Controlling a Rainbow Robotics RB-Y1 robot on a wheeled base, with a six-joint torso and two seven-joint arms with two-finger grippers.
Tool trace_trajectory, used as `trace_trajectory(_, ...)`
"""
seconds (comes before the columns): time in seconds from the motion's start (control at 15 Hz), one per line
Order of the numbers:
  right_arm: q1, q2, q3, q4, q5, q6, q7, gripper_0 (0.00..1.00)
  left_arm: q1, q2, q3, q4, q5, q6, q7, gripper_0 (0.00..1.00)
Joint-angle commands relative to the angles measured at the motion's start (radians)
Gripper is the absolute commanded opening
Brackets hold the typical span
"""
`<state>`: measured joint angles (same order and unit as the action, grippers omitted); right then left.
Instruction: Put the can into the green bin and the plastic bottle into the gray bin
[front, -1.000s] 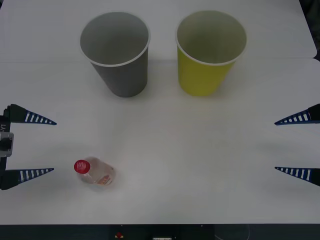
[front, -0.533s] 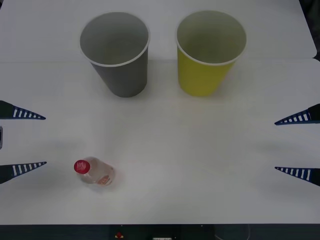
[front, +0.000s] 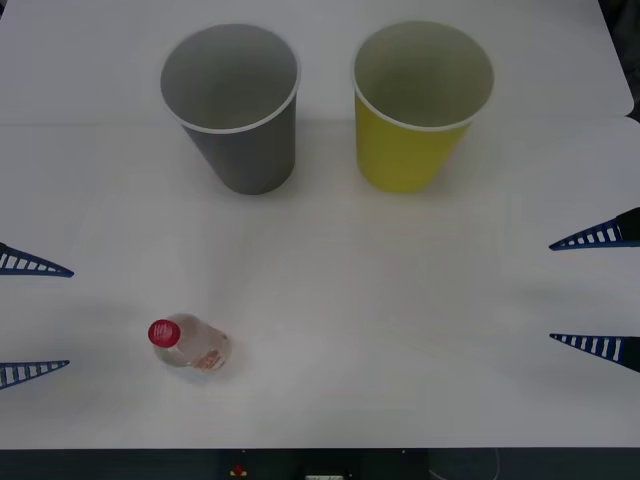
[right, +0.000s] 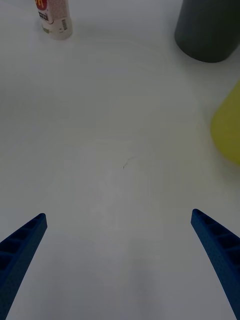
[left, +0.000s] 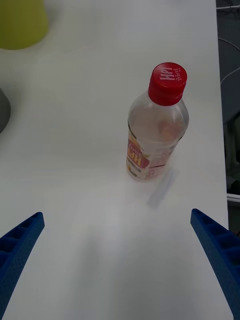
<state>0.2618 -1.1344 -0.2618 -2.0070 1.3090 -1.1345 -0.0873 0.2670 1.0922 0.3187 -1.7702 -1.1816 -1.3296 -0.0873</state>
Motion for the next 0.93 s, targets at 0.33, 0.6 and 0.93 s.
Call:
trace_trajectory(0.33,0.0,0.0,0.0,0.0,0.0,0.0,0.0,1.0,0.0,-0.009,-0.058,0.156,0.139,-0.119,-0.039,1.0)
trace_trajectory(0.6,0.0,0.0,0.0,0.0,0.0,0.0,0.0,1.0,0.0,-0.094,-0.061,0.17,0.143,-0.128,-0.065,1.0)
trace_trajectory(0.93,0.0,0.0,0.0,0.0,0.0,0.0,0.0,1.0,-0.014,-0.212,-0.061,0.252,0.14,-0.126,-0.111,1.0)
